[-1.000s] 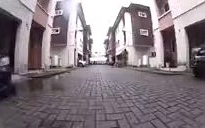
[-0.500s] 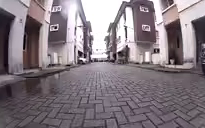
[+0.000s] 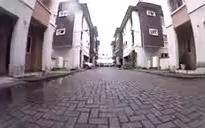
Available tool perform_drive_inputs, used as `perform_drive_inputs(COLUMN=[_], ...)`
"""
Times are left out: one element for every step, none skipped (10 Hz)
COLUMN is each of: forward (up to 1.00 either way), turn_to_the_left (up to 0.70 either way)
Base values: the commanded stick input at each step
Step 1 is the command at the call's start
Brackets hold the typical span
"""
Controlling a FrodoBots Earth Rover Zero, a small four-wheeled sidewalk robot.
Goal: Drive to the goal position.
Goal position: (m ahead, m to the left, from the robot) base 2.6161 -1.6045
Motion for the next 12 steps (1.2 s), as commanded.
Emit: perform_drive_inputs(forward=[0.85, 0.85, 0.85, 0.85, 0.85, 0.85, 0.85, 0.85, 0.85, 0.85, 0.85, 0.85], turn_to_the_left=[0.34, 0.34, 0.31, 0.11, 0.0, 0.0, 0.0, 0.0, 0.0, 0.0, 0.0, 0.0])
